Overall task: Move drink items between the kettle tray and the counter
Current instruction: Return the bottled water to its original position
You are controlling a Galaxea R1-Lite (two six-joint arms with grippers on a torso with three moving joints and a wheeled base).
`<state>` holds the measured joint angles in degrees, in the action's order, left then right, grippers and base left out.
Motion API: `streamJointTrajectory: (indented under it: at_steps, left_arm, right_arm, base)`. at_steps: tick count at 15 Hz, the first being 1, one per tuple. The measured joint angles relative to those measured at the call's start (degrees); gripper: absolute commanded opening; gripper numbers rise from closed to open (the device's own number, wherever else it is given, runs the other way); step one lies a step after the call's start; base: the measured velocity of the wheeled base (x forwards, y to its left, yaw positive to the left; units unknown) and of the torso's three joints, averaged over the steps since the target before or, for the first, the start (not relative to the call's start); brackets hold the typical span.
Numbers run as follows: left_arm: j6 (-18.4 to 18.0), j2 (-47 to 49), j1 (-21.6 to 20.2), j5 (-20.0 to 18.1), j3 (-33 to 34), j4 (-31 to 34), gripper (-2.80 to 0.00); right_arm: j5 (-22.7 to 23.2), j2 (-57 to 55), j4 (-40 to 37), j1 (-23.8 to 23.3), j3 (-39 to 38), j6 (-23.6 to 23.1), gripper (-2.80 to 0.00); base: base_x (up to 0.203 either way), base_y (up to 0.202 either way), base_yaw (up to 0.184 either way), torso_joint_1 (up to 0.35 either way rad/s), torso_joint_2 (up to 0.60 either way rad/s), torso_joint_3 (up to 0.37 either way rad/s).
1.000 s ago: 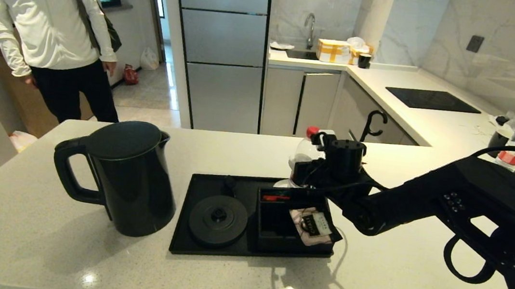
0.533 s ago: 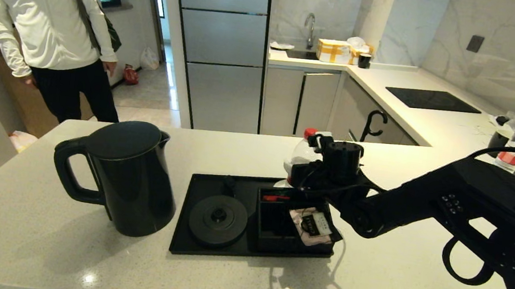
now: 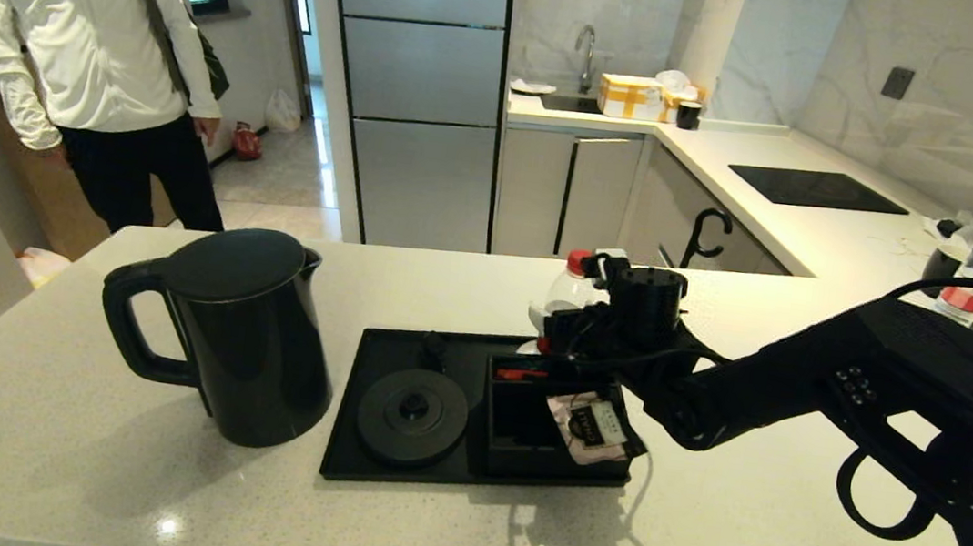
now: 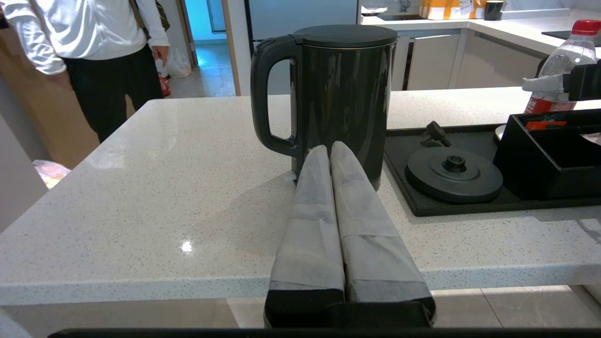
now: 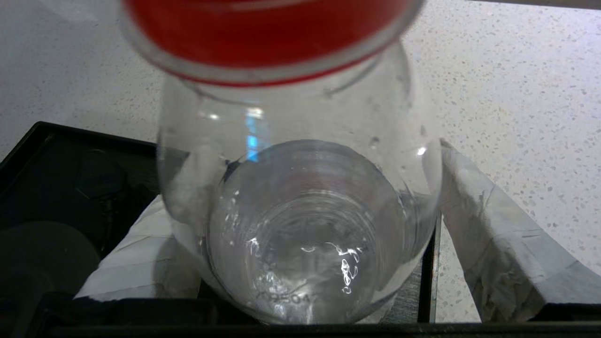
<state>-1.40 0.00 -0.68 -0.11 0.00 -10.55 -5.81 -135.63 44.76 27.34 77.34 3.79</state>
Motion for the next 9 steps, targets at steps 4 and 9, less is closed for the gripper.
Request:
streamJointTrajectory:
  at_steps: [4, 9]
  left_arm:
    - [0.02, 0.00, 0.00, 0.04, 0.00, -0.03, -2.80]
    - [0.00, 0.00, 0.00, 0.01, 0.00, -0.01, -2.80]
  right_arm:
    - [0.44, 0.62, 0.91, 0.20, -1.54, -0.10, 0.00]
    - [0.74, 1.43, 3.15, 0.30, -3.75, -0.11, 0.00]
  base:
    - [0.000, 0.000, 0.000, 0.000, 0.00, 0.000]
    - [0.000, 0.000, 0.000, 0.000, 0.00, 0.000]
